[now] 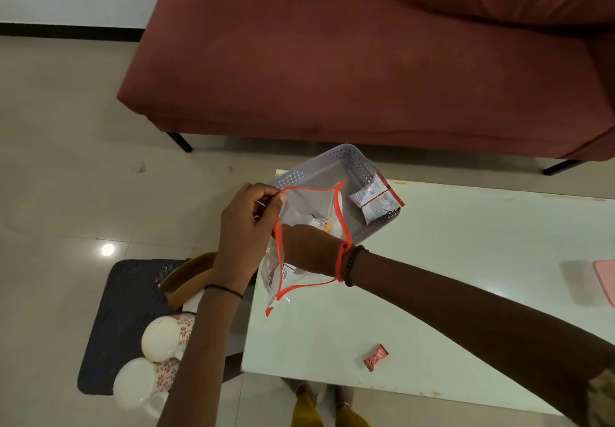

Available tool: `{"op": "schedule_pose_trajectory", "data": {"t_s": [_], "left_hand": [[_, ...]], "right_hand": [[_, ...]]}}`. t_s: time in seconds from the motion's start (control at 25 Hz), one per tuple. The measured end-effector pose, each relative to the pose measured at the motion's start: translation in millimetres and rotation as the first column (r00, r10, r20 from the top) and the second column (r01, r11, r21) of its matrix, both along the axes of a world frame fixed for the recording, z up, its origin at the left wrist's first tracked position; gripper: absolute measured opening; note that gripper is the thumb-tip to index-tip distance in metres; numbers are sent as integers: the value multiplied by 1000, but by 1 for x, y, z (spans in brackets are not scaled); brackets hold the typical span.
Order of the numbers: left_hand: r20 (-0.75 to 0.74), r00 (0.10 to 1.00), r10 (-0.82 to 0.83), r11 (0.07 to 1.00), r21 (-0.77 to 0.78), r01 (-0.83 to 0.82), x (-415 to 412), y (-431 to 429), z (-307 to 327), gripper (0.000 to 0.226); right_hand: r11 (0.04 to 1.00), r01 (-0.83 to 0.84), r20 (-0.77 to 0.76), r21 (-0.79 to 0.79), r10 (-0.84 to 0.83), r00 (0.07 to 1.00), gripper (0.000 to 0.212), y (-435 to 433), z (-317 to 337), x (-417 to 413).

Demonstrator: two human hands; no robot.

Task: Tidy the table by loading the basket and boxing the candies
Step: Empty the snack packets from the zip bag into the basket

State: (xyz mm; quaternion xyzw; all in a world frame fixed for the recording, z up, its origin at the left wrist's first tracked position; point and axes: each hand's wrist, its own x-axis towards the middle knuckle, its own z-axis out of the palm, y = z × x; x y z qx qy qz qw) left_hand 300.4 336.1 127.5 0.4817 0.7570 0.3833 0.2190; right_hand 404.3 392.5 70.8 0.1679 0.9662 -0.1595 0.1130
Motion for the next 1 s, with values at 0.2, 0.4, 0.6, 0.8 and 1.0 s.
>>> {"op": "schedule_pose_trajectory", "data": {"t_s": [0.2, 0.4, 0.6, 0.8, 1.0], "left_hand": [[2, 998, 64, 998, -13, -64, -12, 1, 7, 22], [12, 991, 130, 991, 26, -130, -41, 5, 16, 19], [37, 979, 198, 979, 42, -200, -63, 9, 18, 16], [50, 976, 212, 976, 41, -214, -79, 17, 15, 16], [45, 977, 207, 978, 23, -208, -96, 22, 1, 20]], "right_hand": [[999, 12, -80, -47, -15, 997, 34, 13, 47, 10], [904, 330, -244, -271, -397, 885, 35, 36, 105, 45], [462, 322, -330, -826, -860, 389, 16, 82, 119, 88], [194, 570, -151, -798, -981, 121, 22, 152, 15, 106], [14, 789, -5, -615, -1000, 14, 22, 194, -93, 87]]}}
